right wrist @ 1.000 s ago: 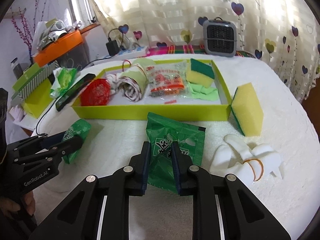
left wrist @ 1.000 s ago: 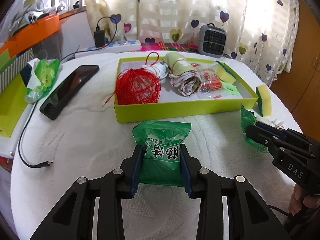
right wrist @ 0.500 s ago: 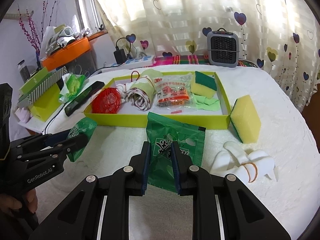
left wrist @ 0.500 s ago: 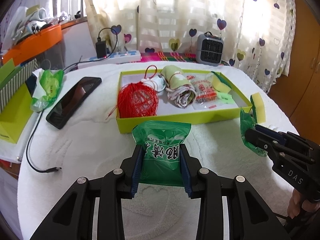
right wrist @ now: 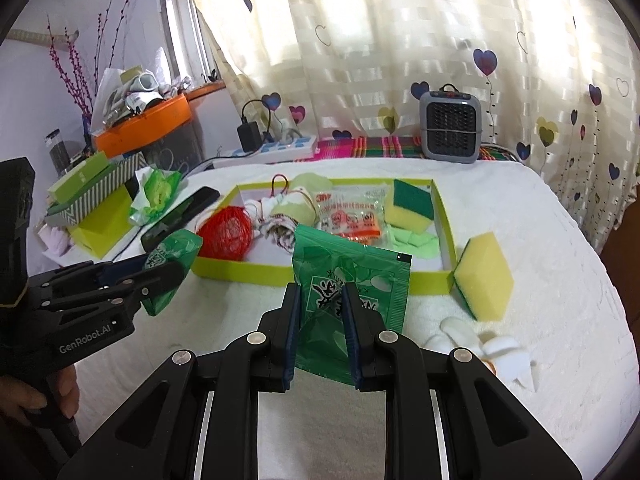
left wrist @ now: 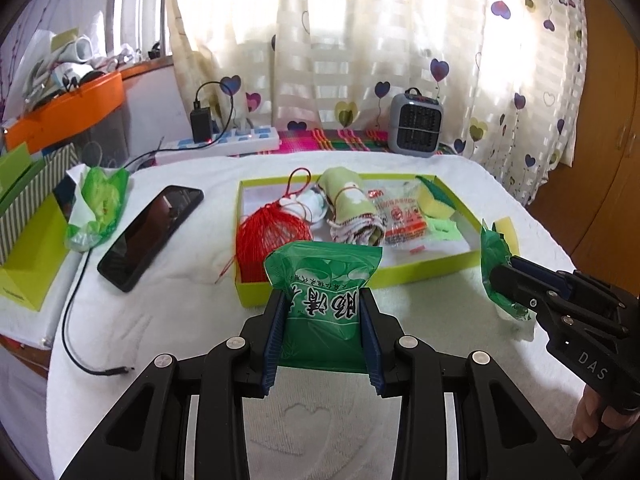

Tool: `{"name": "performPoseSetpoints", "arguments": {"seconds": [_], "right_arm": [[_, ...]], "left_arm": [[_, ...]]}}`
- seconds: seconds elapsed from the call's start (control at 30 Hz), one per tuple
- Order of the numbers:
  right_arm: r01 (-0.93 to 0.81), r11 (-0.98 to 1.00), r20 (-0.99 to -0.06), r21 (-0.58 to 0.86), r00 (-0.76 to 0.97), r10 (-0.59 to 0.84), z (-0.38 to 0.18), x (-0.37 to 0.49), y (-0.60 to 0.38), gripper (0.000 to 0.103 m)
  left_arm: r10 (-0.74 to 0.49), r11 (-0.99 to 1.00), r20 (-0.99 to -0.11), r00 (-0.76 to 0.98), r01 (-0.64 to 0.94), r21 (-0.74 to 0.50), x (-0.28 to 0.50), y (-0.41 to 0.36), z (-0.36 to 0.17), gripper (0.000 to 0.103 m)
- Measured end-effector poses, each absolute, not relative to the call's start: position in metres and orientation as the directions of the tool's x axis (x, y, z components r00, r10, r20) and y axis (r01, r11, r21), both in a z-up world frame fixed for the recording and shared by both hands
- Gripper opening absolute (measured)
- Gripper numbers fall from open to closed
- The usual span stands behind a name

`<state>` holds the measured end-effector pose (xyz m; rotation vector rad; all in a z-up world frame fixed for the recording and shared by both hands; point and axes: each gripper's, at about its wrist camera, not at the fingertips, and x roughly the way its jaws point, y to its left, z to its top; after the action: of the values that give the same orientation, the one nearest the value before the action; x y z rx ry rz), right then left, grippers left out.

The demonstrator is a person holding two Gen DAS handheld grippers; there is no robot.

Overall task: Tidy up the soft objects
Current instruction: 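Carry both green sachets over the box lid with left and right grippers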

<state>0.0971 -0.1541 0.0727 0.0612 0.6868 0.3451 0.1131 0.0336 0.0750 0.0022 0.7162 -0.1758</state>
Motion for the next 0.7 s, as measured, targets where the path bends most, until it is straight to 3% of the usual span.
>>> {"name": "performPoseSetpoints", "arguments": {"seconds": [0.7], "right_arm": [[-0.3,0.919,-0.568,0.257,0.723,0.395,0.095,0.138,-0.169,0.021]], "left_arm": [[-0.17,0.985,-0.621,0.765,0.152,-0.083,0.161,0.043,0.093,0.034]]}}
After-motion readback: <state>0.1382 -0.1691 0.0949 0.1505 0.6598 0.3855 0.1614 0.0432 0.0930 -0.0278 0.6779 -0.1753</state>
